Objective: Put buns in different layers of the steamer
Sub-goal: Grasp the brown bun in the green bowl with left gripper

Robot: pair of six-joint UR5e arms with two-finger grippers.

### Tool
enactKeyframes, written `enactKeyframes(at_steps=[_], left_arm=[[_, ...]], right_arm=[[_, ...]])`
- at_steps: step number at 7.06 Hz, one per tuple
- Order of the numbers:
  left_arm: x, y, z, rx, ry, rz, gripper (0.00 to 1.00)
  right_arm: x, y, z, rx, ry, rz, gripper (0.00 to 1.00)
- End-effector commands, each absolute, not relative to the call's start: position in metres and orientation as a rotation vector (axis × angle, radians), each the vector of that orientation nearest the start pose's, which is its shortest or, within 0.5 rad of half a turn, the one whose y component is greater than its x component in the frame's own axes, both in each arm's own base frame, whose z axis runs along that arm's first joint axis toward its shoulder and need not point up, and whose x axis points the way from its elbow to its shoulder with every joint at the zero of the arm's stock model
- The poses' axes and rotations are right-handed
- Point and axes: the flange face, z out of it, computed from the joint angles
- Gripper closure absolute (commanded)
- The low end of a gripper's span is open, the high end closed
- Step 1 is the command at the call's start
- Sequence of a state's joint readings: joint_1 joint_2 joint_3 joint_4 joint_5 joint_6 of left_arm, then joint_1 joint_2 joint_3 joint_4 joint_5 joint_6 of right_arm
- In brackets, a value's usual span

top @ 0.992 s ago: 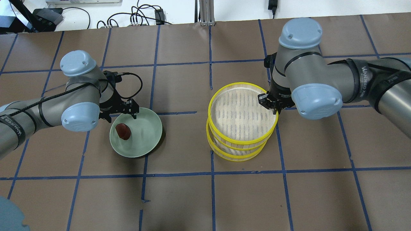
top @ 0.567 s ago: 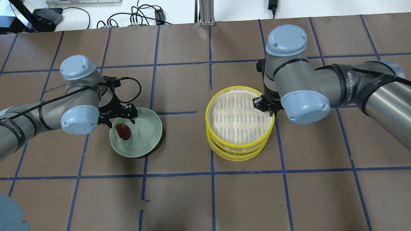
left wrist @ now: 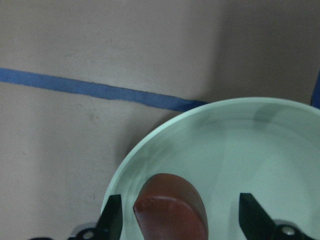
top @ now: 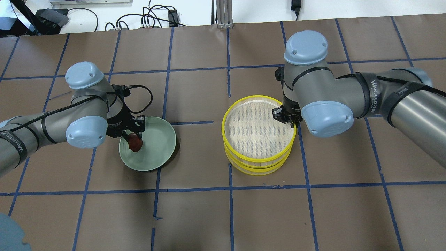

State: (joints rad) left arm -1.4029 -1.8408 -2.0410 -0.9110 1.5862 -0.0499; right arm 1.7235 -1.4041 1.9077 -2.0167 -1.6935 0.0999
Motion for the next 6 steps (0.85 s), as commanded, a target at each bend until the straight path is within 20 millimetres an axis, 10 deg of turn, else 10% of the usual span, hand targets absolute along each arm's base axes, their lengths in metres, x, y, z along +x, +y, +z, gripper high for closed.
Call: enactKeyframes(at_steps=[1,3,6], left_arm=[[-0.047,-0.515,0.226,-0.339,3.106,0.036,1.0],[-0.06,-0.51,0.264,-0.286,3.03,-0.065,1.0],[-0.154,-0.507,0.304,-0.358,3.052,-0.208,1.0]], right_arm=[[0.197,-0.48,0.283,-0.107,3.27,0.087,0.93],[0.194,-0.478,0.286,-0.119,3.296,0.078,0.92],[0.188,-0.472,0.278,-0.18,3.324,0.102,0.92]])
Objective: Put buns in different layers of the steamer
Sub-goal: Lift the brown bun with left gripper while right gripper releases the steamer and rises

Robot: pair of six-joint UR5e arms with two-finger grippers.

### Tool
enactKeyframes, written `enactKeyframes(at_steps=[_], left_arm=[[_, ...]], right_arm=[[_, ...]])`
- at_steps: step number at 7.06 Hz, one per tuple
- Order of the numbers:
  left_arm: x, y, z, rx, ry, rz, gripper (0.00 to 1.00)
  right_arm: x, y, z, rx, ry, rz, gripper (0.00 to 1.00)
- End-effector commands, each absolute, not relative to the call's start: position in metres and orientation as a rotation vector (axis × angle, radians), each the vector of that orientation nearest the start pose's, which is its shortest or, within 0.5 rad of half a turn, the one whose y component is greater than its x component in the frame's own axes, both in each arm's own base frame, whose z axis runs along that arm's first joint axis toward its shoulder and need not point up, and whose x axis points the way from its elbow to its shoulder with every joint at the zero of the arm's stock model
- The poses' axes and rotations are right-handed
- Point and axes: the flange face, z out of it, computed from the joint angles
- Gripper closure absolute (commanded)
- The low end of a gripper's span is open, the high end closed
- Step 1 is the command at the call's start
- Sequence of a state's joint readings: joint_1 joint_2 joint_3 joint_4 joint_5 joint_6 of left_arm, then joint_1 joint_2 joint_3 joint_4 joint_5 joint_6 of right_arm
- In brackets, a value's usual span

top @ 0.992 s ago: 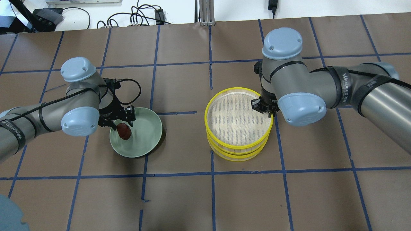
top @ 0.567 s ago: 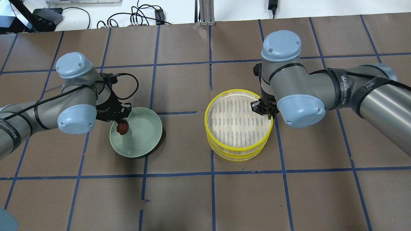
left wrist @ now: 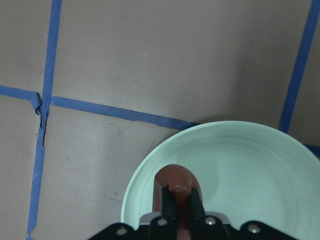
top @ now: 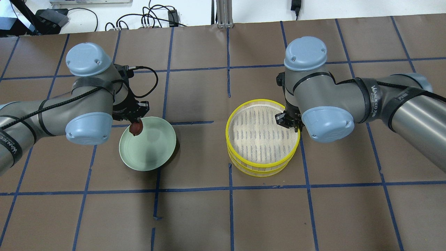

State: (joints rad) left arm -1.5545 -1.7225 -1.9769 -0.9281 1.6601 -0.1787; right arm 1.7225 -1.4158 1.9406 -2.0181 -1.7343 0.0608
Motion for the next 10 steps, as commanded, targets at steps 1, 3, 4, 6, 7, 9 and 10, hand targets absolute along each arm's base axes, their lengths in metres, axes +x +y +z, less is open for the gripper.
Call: enactKeyframes(at_steps=[1,3,4,6,7,9,10], left_arm=[[-0.175,-0.51,0.314,-0.379,3.062,-0.248,1.0],[-0.182,-0.515,0.32,-0.376,3.065,-0.273,1.0],[-0.182,-0.515,0.32,-0.374,3.067,-0.272,1.0],[-0.188,-0.516,0.323,-0.367,3.099,-0.279,1.0],[-0.199,-0.518,0.333,-0.389,3.149,-0.303,1.0],[-0.22,-0.517,0.342,-0.495,3.169,-0.323,1.0],[-0.235,-0.513,0.345,-0.625,3.205,-0.31,1.0]], right_arm=[[0.188,-0.472,0.277,-0.184,3.324,0.107,0.91],[0.189,-0.471,0.277,-0.183,3.315,0.108,0.01],[0.19,-0.474,0.282,-0.183,3.312,0.089,0.0],[0.189,-0.503,0.337,-0.121,3.225,-0.019,0.0],[0.189,-0.517,0.382,-0.087,3.18,-0.042,0.0],[0.166,-0.538,0.46,0.018,3.123,-0.037,0.02],[0.165,-0.531,0.501,0.09,3.106,-0.134,0.02]])
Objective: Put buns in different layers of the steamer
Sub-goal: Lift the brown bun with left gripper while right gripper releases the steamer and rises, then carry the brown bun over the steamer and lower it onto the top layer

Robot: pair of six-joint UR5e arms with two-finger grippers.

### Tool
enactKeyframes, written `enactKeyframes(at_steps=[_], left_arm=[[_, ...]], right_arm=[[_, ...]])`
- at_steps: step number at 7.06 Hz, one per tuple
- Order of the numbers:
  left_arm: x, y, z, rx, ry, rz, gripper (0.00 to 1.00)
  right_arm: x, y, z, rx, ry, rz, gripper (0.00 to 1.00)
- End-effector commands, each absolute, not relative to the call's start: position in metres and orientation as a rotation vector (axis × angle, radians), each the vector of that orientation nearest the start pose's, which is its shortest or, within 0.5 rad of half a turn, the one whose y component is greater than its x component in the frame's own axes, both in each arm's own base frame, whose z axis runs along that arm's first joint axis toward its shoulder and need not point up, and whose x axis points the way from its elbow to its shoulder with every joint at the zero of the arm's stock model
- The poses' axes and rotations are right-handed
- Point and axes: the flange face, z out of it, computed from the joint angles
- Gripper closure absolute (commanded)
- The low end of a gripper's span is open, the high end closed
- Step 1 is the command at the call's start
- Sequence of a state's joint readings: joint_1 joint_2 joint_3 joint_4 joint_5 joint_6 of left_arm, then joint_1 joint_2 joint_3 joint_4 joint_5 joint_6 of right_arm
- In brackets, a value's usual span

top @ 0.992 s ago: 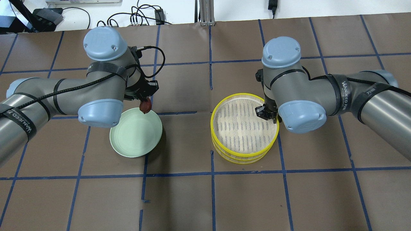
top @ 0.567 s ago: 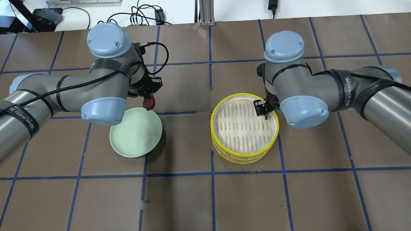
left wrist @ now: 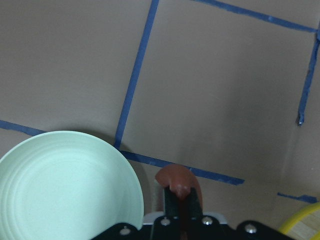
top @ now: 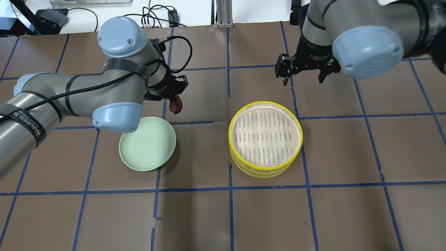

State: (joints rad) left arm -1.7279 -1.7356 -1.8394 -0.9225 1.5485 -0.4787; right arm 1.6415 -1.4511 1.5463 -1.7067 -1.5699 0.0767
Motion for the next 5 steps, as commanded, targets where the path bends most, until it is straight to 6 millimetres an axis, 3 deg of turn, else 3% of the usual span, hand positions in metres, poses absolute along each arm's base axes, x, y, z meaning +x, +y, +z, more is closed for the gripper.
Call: enactKeyframes(at_steps=[1,3,5], left_arm=[[-0.243,-0.516,0.352,-0.716,3.222,-0.312,1.0],[-0.287,-0.496,0.354,-0.848,3.244,-0.262,1.0],[-0.361,-0.475,0.355,-0.959,3.247,-0.217,1.0]], right_arm=[[0.161,-0.525,0.509,0.113,3.106,-0.137,0.02],[0.154,-0.524,0.507,0.119,3.123,-0.109,0.01],[0.153,-0.52,0.509,0.105,3.124,-0.104,0.0]])
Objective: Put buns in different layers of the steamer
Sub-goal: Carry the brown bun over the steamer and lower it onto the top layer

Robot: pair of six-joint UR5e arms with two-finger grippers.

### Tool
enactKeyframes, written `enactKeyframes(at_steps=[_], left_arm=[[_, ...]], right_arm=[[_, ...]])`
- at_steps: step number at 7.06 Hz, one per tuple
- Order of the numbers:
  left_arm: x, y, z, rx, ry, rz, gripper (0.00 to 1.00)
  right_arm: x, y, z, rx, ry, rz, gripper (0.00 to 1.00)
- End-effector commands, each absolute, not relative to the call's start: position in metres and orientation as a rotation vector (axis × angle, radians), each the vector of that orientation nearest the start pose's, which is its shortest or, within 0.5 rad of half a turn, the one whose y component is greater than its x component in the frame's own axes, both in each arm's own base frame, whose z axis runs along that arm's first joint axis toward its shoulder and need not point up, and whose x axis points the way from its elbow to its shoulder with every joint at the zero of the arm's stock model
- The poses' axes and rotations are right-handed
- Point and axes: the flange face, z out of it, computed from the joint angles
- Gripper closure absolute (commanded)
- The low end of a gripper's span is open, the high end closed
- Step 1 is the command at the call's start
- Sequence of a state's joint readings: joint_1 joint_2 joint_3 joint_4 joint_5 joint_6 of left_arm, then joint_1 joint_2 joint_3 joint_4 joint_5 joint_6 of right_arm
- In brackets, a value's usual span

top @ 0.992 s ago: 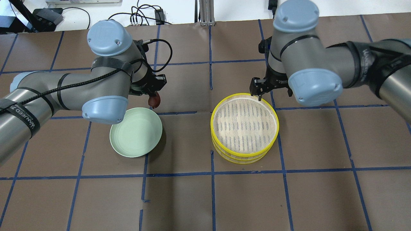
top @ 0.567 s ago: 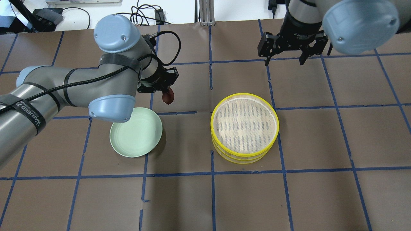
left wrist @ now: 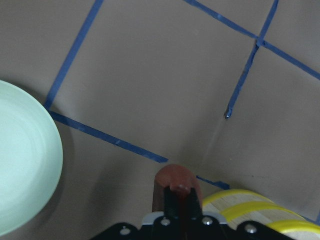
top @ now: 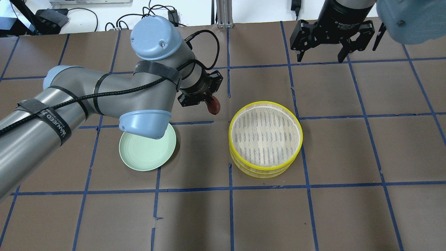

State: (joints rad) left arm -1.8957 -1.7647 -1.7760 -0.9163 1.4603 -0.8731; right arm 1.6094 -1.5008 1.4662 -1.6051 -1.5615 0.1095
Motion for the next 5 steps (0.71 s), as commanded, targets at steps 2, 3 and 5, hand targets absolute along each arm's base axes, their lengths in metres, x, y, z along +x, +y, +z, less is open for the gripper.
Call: enactKeyframes(at_steps=[2,3,5], left_arm=[[-0.406,-0.475,0.342,-1.067,3.244,-0.201,0.96],[-0.411,-0.478,0.327,-1.062,3.238,-0.184,0.01],[-0.414,-0.476,0.328,-1.013,3.257,-0.196,0.0]], right_arm=[[0.153,-0.52,0.51,0.103,3.126,-0.107,0.0],[0.153,-0.519,0.51,0.103,3.126,-0.105,0.0],[0.153,-0.518,0.508,0.081,3.127,-0.097,0.0]])
